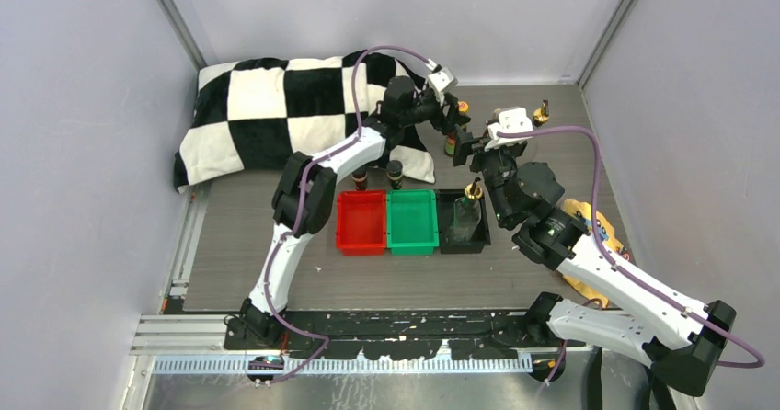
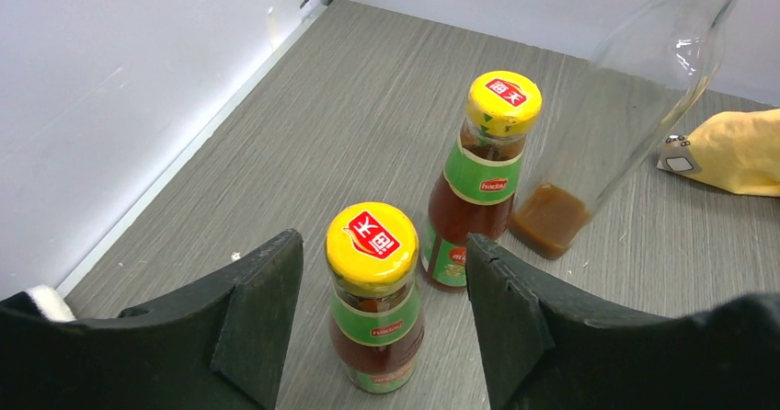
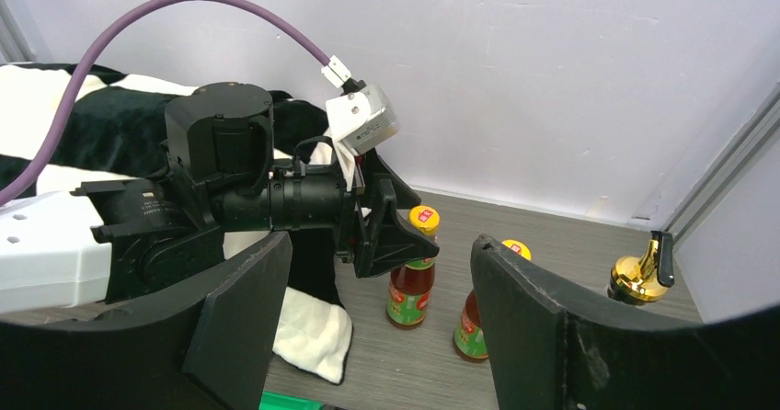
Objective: Organize the condiment bottles
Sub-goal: Pick up the bottle from the center of the board.
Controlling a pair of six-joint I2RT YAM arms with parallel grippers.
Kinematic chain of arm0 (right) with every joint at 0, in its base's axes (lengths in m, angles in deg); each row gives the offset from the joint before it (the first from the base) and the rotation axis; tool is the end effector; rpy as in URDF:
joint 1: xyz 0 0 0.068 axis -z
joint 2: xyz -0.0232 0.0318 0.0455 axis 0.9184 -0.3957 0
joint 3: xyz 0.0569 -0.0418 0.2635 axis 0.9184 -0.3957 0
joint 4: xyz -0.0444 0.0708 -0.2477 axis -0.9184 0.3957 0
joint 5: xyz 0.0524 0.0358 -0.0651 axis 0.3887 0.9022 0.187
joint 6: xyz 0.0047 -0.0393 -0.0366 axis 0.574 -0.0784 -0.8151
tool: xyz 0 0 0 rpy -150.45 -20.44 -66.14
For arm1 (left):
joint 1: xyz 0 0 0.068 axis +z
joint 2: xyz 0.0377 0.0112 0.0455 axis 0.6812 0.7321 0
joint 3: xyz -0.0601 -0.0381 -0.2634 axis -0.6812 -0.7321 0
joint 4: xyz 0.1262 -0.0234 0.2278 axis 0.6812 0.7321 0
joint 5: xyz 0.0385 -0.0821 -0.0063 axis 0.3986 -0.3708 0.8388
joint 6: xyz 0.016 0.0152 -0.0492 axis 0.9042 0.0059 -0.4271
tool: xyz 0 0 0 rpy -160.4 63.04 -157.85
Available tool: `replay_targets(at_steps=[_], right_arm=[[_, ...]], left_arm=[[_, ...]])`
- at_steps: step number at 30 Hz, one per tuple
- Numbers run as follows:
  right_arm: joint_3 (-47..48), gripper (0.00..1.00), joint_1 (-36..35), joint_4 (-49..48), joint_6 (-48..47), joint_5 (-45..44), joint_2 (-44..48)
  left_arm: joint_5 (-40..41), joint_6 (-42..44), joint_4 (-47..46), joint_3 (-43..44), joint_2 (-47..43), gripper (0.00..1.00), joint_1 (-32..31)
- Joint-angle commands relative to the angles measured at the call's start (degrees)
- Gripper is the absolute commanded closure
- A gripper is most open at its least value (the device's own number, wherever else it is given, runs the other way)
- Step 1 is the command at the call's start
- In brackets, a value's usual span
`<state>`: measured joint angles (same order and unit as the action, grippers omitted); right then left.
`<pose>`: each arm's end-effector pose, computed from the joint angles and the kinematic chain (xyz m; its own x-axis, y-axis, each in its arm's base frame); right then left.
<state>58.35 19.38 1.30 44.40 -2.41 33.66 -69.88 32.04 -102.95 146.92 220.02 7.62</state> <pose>0.1561 0.1380 0.4006 0.1720 -0.0507 -0.9838 -0.1675 0.9826 -0.0799 0.4435 -0.3371 0.2605 -0.0377 0.0346 -0.9987 0.9192 0.3931 -0.0211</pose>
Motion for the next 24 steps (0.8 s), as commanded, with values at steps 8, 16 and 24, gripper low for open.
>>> replay_targets(at_steps=[8,16,24], right_arm=[[0.3,0.23,-0.3,-3.1,-0.3,0.2,0.8],[0.0,0.23,-0.3,-3.1,-0.3,0.3,1.3],[-0.2,0.23,-0.3,-3.2,-0.1,0.4,1.0]], left_arm=[[-1.8,-1.8,-3.1,3.2,1.8,0.36,-0.4],[-2.4,-2.8,-3.3,5.3,3.3,0.45,-0.4],[-2.2,-4.0,-5.6,4.9,2.9,0.51,-0.5]])
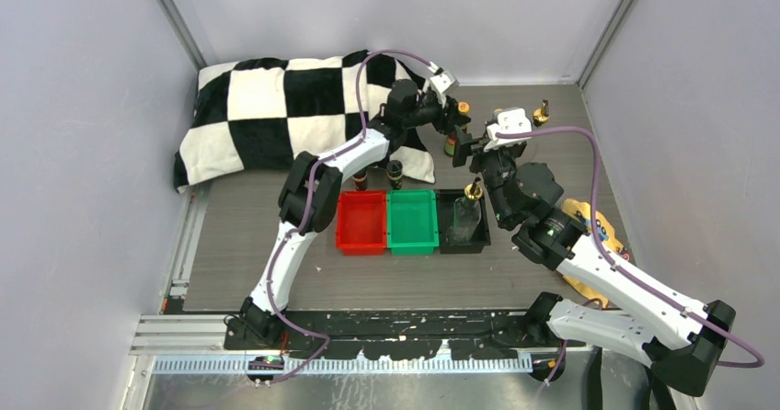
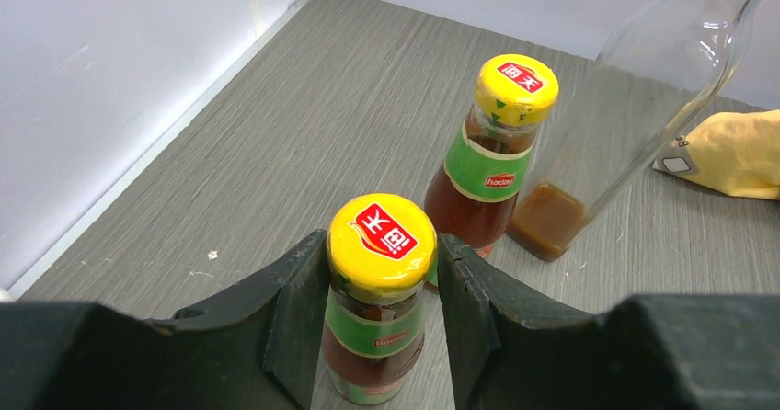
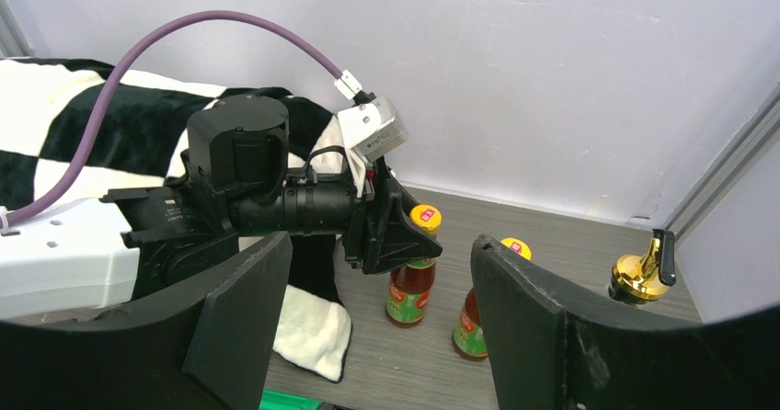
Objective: Organize the condiment bottles
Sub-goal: Pick up the bottle from the center of the board.
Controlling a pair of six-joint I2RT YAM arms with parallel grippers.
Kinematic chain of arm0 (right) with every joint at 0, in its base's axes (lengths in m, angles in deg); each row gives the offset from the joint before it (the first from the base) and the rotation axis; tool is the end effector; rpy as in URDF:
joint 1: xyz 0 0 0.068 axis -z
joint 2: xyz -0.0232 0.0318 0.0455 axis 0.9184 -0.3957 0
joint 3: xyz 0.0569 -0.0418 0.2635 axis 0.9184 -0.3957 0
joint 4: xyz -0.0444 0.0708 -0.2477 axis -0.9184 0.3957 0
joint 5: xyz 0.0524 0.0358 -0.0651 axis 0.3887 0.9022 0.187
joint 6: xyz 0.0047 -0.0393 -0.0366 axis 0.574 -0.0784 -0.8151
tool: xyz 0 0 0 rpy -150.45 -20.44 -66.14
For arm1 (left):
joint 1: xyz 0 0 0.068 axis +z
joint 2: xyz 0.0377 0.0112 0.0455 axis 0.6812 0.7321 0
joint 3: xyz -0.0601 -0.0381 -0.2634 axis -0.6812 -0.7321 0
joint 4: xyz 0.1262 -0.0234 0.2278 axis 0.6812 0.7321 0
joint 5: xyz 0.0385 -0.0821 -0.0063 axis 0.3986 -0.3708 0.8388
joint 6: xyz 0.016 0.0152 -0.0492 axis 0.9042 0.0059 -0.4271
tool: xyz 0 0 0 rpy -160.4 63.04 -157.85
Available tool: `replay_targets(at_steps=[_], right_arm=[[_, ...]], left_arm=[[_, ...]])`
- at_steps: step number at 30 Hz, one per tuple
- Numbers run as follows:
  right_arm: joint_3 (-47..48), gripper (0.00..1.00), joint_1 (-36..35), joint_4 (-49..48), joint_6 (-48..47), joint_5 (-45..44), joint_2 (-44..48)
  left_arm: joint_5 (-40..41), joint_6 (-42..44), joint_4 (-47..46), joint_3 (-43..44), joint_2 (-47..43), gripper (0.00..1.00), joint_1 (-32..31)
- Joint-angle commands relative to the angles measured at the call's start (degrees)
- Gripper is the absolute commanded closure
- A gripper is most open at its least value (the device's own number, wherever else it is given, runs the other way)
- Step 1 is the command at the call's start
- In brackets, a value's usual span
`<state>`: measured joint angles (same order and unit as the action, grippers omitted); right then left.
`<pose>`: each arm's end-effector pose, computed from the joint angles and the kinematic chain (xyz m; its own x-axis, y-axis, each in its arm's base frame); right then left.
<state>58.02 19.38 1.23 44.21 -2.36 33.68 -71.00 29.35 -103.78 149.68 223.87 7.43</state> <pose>0.1563 0.1383 0.3988 0.1699 -0.0570 -0.9838 -0.1680 0.9820 -0.0859 0.4512 -0.3455 0.2425 -0.0848 0.0197 -0.9962 0.9249 0.3734 -0.0713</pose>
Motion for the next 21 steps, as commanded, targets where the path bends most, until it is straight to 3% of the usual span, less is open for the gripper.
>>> replay_targets(at_steps=[1,14,18,21], right_arm=[[0.1,0.23,-0.3,-3.1,0.2,0.4,0.9],[-0.6,0.23,-0.3,-3.1,0.9,0.6,1.6],[-0.7,0.23,-0.3,-3.2,1.1,0.6,1.7],[-0.7,0.23,-0.3,-3.3,1.1,0.5,1.7]], left_arm=[[-0.9,-1.3,-5.1,1.8,-1.0,0.51,-0.3],[-0.3,-1.2,-5.4,2.7,-0.5,0.56,-0.6],[-0.4,-1.2,-5.0,3.4,0.0,0.66,-0.7],[0.0,-1.1,-5.1,3.2,0.0,0.79,-0.7]])
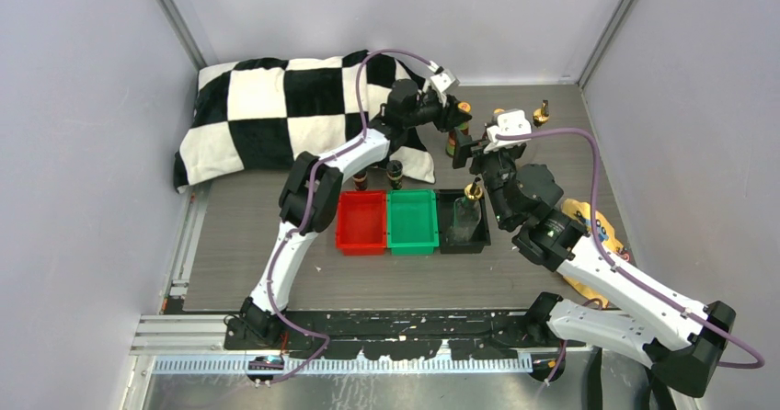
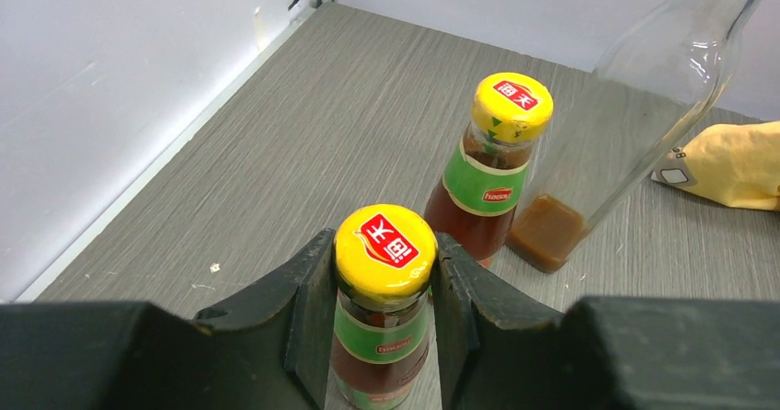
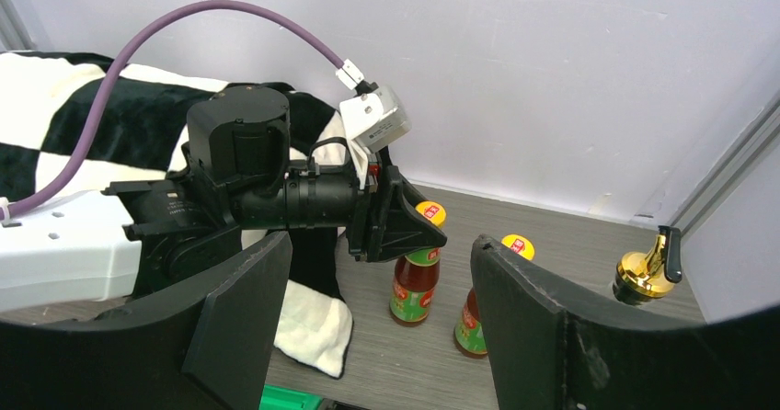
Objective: Organize the condiment bottles
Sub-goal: Pick up the bottle from the center of the board.
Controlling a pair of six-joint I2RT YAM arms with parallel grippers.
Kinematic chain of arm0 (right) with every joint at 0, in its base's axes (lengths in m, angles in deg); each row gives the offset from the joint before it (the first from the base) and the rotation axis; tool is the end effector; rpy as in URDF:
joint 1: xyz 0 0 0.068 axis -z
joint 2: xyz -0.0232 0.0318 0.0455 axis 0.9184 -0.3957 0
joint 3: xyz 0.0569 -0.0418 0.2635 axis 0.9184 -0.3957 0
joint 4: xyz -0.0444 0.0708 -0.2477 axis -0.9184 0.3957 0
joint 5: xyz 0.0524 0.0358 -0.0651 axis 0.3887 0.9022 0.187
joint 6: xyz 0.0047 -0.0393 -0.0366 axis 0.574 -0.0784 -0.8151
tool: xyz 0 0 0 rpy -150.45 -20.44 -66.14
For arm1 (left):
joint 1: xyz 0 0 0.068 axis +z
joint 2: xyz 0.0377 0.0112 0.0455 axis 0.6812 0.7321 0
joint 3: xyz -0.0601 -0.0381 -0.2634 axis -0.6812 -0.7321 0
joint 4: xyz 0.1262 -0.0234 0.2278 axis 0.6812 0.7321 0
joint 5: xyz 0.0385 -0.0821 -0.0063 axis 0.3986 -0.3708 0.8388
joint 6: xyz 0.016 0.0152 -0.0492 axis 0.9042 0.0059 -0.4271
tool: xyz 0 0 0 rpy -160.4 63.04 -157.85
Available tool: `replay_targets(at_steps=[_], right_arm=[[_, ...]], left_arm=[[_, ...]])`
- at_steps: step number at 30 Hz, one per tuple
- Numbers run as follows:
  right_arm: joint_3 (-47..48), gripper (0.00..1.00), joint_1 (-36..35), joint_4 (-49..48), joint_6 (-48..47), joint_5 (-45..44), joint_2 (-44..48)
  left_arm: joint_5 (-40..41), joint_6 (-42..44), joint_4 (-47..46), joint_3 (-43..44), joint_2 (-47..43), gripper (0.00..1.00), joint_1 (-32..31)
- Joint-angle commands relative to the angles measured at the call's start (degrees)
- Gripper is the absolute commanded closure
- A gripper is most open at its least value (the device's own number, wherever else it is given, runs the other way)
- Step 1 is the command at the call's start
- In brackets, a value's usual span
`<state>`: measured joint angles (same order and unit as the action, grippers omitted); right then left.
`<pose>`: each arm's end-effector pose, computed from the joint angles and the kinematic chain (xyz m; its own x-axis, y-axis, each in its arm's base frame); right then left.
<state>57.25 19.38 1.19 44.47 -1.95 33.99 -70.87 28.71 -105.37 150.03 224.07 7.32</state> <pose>0.1559 0.1381 0.3952 0.1656 -0.0575 -0.9845 -0.1760 0.9805 -0.0869 0.4513 -0.3469 0.2457 -0.0704 -0.0020 -0.9975 0.9256 0.3726 -0.0661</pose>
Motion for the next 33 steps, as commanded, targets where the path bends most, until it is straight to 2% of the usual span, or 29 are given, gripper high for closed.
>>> replay_targets(at_steps=[1,4,6,33], right_arm=[[0.0,0.23,-0.3,-3.3,1.0,0.1,1.3],[-0.2,0.23,-0.3,-3.3,1.1,0.1,1.3],[-0.2,0.23,-0.3,-3.2,1.1,0.1,1.4],[0.3,0.23,-0.3,-1.7,0.6,-1.1,3.6]], left_arm=[[0.0,-0.4,-3.6,2.9,-0.2,0.84,-0.6],[0.7,-0.4,-4.1,2.7,-0.3,0.97,-0.8],[1.0,-0.4,-4.4,2.5,-0.4,1.00,-0.9],[10.5,4.4,-2.7,-0.1,-7.8,1.00,-0.8]])
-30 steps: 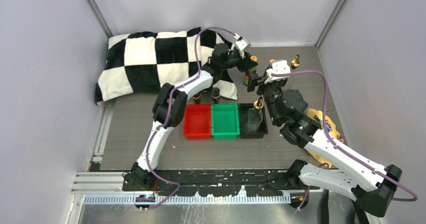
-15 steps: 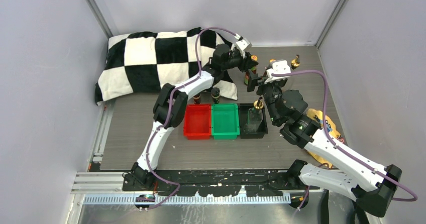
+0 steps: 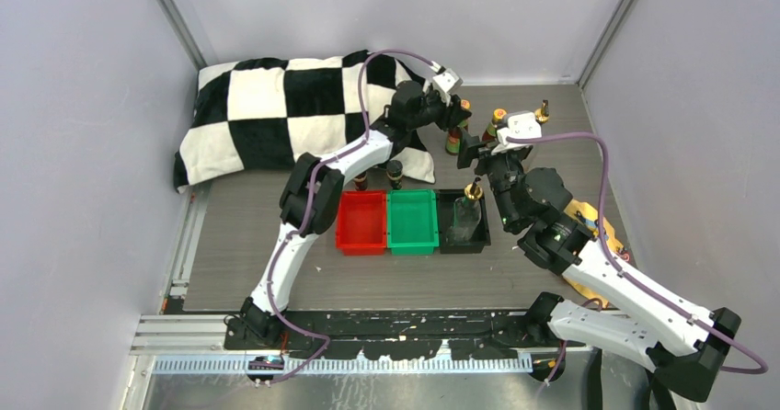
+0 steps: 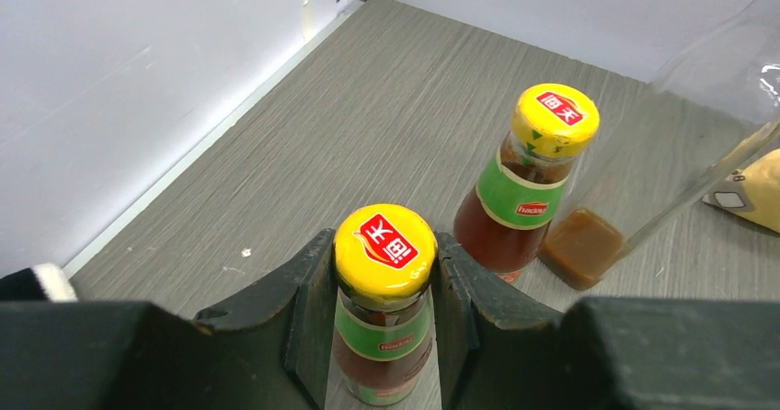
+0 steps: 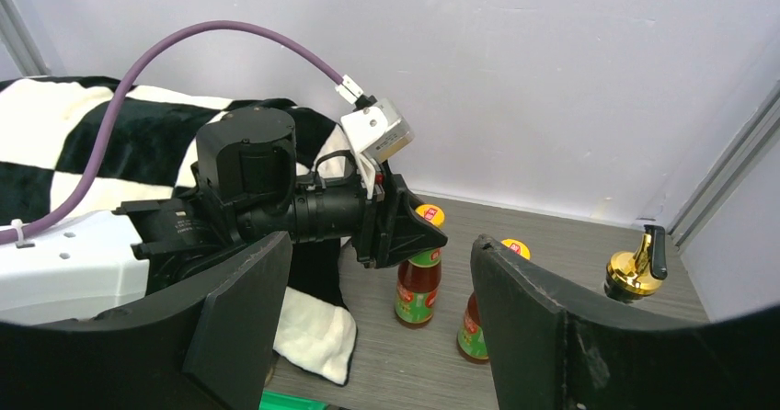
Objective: Organize the condiment bottles
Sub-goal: Pick up the bottle from the center of the board.
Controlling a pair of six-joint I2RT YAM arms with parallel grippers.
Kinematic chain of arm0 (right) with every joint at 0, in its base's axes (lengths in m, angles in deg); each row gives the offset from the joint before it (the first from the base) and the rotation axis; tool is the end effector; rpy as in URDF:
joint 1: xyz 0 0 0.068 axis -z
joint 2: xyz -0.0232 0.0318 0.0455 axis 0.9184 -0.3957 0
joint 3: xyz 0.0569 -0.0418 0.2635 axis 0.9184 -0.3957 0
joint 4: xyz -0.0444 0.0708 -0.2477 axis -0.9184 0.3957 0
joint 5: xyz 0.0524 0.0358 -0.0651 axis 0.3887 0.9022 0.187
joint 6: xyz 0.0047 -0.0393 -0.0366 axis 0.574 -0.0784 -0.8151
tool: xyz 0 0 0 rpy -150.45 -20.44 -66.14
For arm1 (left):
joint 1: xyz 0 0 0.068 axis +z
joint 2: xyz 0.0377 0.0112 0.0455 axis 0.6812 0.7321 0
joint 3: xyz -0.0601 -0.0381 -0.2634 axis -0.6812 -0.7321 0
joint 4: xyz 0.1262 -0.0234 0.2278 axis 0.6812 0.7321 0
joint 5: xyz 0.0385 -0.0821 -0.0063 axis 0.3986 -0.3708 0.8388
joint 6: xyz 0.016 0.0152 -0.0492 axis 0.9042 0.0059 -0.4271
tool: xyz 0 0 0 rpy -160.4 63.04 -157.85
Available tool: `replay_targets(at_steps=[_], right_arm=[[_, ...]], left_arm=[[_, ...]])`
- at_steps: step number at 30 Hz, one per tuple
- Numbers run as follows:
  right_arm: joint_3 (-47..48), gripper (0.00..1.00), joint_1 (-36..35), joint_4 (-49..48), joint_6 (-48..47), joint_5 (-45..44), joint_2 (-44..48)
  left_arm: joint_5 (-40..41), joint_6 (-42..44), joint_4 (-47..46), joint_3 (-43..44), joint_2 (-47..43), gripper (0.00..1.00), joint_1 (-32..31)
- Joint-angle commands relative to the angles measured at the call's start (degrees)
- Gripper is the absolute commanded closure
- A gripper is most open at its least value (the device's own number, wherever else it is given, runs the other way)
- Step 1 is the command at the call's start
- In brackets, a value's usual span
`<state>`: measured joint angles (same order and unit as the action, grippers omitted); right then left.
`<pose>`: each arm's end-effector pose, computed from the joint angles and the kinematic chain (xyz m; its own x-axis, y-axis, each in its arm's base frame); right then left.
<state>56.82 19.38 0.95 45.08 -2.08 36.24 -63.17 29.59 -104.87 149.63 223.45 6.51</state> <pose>0.1486 0.1302 0.4002 0.1873 -0.0212 -0.9821 -0.1740 0.9832 -0.0544 0.4492 -0.3501 0.2481 -0.0581 0.0031 -0.9983 0.8751 0.4813 -0.0494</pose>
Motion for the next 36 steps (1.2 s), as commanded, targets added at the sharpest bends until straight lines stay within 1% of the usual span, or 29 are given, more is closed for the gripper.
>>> replay_targets(at_steps=[1,14,24,31,36], right_arm=[[0.8,0.23,-0.4,-1.3,0.1,-1.1,1.7],[1.0,0.23,-0.3,1.1,1.5,-1.7,4.3],[0.8,0.23,-0.3,2.4,1.7,-2.8,4.6],[1.2,0.23,-0.3,2.7,1.1,-3.9,5.2],[3.9,0.23,-0.3,6.2,1.9,-3.7,4.8]], left_arm=[[3.3,3.8,-2.9,0.3,-7.7,1.00,0.0],[6.9,5.5,-2.5,0.4,-12.9,1.00,0.0],[9.4,6.1,-3.6,0.0,-16.9,1.00,0.4],[11.9,8.4,-2.3,-2.5,-23.0,1.00,0.5],[14.0,10.9,0.4,-5.7,-29.2,1.00,0.5]])
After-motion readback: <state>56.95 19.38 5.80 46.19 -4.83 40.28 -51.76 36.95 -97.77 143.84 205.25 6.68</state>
